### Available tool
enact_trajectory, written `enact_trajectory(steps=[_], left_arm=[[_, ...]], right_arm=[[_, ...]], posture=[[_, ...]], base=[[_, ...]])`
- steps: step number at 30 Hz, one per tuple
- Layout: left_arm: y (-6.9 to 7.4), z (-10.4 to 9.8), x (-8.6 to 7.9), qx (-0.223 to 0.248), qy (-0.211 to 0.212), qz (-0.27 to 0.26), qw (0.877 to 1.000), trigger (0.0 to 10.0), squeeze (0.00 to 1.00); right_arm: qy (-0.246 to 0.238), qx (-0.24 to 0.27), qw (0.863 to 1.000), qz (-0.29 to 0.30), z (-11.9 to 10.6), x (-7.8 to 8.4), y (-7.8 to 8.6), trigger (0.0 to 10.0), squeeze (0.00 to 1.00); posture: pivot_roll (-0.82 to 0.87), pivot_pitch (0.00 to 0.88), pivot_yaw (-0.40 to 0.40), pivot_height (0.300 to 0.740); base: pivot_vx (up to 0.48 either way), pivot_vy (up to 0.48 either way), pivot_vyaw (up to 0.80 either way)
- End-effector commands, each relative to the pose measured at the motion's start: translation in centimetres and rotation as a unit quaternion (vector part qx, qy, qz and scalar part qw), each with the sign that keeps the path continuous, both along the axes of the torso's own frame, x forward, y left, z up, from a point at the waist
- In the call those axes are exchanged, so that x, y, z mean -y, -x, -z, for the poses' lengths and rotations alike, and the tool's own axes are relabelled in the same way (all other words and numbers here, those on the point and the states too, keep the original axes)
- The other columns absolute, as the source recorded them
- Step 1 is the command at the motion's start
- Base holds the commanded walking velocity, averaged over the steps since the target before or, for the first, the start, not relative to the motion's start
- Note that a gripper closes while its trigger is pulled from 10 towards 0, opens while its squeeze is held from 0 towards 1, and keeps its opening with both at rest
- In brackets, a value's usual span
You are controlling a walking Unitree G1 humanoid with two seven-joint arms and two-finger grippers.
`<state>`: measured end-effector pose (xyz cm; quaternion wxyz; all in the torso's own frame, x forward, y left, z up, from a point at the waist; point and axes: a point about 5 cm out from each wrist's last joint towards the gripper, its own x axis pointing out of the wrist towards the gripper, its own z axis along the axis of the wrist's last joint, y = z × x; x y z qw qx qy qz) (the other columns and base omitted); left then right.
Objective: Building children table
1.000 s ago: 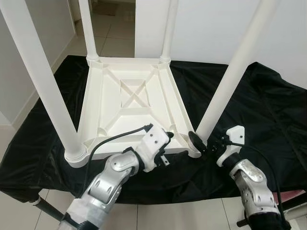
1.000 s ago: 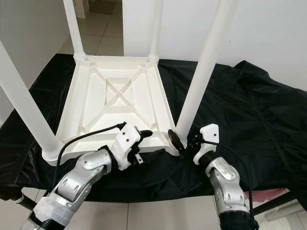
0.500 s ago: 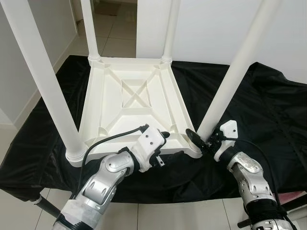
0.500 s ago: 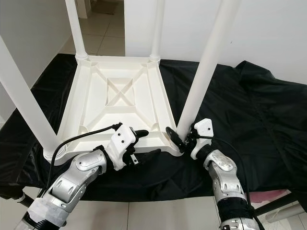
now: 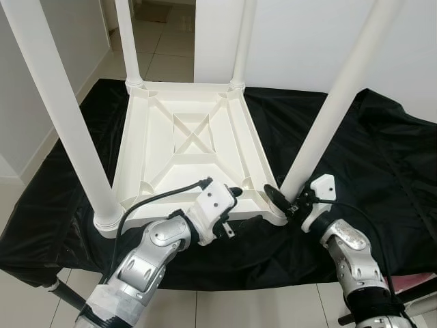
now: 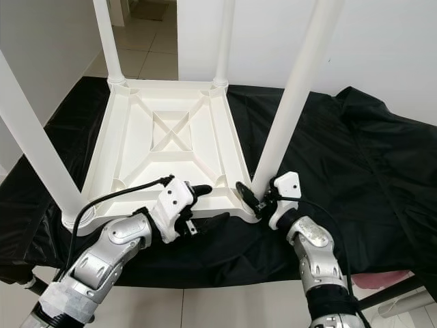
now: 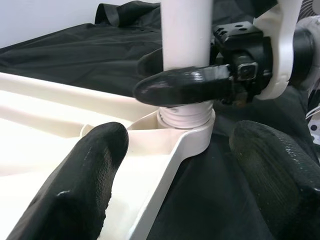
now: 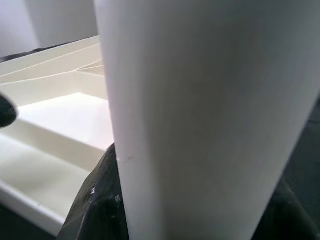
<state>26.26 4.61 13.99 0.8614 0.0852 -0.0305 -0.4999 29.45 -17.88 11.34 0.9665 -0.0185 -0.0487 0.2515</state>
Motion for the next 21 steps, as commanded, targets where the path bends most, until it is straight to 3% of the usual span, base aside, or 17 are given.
enact_trajectory(steps=[1, 7, 8, 9, 11, 12, 14, 17, 21], left_arm=[[0.4, -0.1, 0.5, 0.004, -0.002, 0.036, 0.999, 10.0, 0.0], [0.5, -0.1, 0.6, 0.003, -0.001, 0.039, 0.999, 10.0, 0.0], [0.5, -0.1, 0.6, 0.003, 0.0, 0.038, 0.999, 10.0, 0.0], [0.5, -0.1, 0.6, 0.003, 0.0, 0.038, 0.999, 10.0, 0.0], [0.5, -0.2, 0.7, 0.003, 0.001, 0.038, 0.999, 10.0, 0.0], [0.5, -0.2, 0.7, 0.003, 0.001, 0.038, 0.999, 10.0, 0.0], [0.5, -0.1, 0.8, 0.002, 0.002, 0.04, 0.999, 10.0, 0.0], [0.6, -0.1, 0.8, 0.001, 0.004, 0.04, 0.999, 10.0, 0.0], [0.6, -0.1, 0.9, 0.0, 0.004, 0.041, 0.999, 10.0, 0.0]], right_arm=[[0.004, -0.012, 1.0, 0.027, 0.3, 0.5, 0.0, 10.0, 0.0], [0.004, -0.014, 0.996, 0.093, 0.4, 0.3, 0.2, 10.0, 0.0], [-0.026, -0.037, 0.986, 0.163, 0.9, -0.4, 0.6, 10.0, 0.0], [-0.026, -0.037, 0.986, 0.163, 0.9, -0.4, 0.6, 10.0, 0.0], [-0.037, -0.062, 0.971, 0.229, 1.5, -1.0, 1.0, 10.0, 0.0], [-0.037, -0.062, 0.971, 0.229, 1.5, -1.0, 1.0, 10.0, 0.0], [-0.05, -0.075, 0.956, 0.28, 1.9, -2.1, 1.4, 10.0, 0.0], [-0.065, -0.079, 0.945, 0.312, 1.9, -3.0, 1.5, 10.0, 0.0], [-0.079, -0.088, 0.935, 0.335, 1.9, -4.0, 1.7, 10.0, 0.0]], posture=[[-0.03, 0.0, -0.045, 0.74], [-0.04, 0.0, -0.043, 0.74], [-0.04, 0.0, -0.042, 0.74], [-0.04, 0.0, -0.042, 0.74], [-0.04, 0.0, -0.041, 0.74], [-0.04, 0.0, -0.041, 0.74], [-0.04, 0.0, -0.041, 0.74], [-0.04, 0.0, -0.04, 0.74], [-0.05, 0.0, -0.039, 0.74]], base=[[0.0, 0.0, 0.0], [0.0, 0.0, 0.0], [0.0, 0.0, 0.0], [0.0, 0.0, 0.0], [0.0, 0.0, 0.0], [0.0, 0.0, 0.0], [0.0, 0.0, 0.0], [0.0, 0.0, 0.0], [0.0, 0.0, 0.0]])
